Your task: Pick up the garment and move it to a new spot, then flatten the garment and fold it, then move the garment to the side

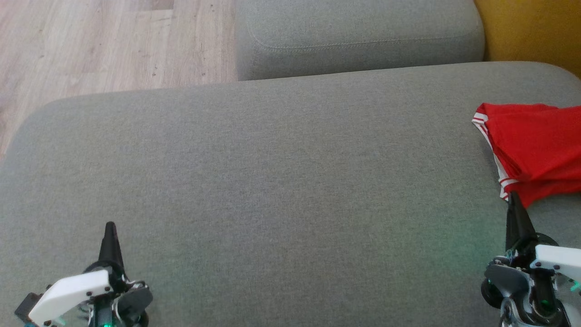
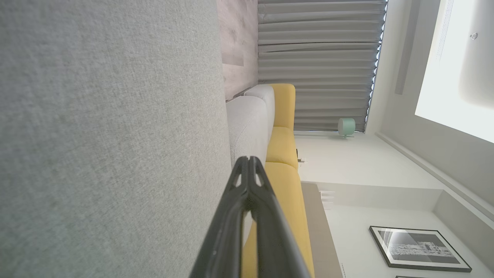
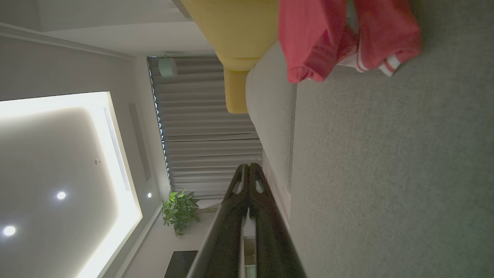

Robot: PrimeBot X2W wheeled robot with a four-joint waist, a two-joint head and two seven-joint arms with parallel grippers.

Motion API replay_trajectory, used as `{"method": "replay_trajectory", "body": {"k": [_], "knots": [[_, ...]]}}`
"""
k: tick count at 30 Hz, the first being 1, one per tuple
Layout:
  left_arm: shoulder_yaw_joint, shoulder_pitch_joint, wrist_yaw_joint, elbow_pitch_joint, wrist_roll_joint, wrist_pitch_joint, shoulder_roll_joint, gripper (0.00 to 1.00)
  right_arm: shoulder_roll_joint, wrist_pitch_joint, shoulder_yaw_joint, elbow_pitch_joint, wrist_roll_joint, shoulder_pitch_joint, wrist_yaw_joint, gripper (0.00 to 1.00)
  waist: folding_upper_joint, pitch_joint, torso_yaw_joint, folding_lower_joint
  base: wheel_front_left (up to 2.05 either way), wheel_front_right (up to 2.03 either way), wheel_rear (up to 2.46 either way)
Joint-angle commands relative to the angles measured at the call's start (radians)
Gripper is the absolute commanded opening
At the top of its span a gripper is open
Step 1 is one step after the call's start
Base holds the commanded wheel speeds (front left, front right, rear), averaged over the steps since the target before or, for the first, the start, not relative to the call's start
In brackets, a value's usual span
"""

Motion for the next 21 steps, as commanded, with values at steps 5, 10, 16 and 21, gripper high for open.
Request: {"method": "replay_trajectory", "body": {"k": [5,10,16,21], "knots": [[0.037,-0.052,-0.007,-0.028,0.010,0.008,0.004,0.00,-0.005,0.007,0.020,-0.031,-0.009,-0.052,-0.001,0.00,0.0000,0.000,0.000,0.0000,0.00,0.00,0.00],[0.037,-0.052,-0.007,-0.028,0.010,0.008,0.004,0.00,-0.005,0.007,0.020,-0.031,-0.009,-0.052,-0.001,0.00,0.0000,0.000,0.000,0.0000,0.00,0.00,0.00],[0.037,-0.052,-0.007,-0.028,0.010,0.008,0.004,0.00,-0.005,0.007,0.020,-0.031,-0.009,-0.052,-0.001,0.00,0.0000,0.000,0.000,0.0000,0.00,0.00,0.00],[0.037,-0.052,-0.007,-0.028,0.010,0.008,0.004,0.00,-0.005,0.007,0.020,-0.031,-0.009,-0.052,-0.001,0.00,0.0000,0.000,0.000,0.0000,0.00,0.00,0.00]]}}
